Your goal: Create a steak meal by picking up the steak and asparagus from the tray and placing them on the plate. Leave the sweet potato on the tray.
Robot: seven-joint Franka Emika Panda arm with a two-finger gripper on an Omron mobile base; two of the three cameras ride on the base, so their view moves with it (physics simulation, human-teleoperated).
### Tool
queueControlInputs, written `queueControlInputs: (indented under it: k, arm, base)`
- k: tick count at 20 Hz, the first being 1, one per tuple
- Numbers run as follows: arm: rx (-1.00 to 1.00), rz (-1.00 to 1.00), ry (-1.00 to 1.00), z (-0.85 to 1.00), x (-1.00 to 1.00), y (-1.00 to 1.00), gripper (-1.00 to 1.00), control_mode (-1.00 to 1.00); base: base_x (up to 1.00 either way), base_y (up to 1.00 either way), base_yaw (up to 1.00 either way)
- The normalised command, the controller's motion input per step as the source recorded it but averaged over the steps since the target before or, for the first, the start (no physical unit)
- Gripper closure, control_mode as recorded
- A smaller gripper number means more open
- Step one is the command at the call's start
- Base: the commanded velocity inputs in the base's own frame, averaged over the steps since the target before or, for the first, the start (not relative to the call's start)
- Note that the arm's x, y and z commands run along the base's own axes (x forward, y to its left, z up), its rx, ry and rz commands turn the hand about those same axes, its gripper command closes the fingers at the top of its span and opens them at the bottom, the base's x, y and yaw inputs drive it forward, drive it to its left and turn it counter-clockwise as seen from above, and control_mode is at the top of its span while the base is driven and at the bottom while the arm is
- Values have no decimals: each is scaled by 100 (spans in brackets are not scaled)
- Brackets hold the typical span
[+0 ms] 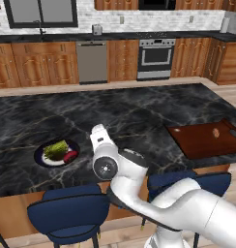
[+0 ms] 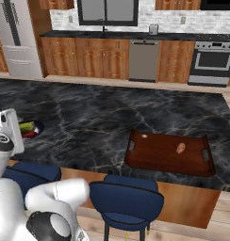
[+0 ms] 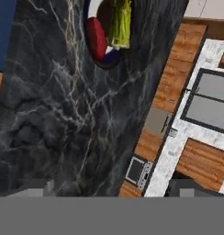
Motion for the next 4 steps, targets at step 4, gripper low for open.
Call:
queueControlInputs:
  k: [4]
  arm:
    - [35,3,0,-3,-3,-98,-100,-100]
  base:
    - [0,0,0]
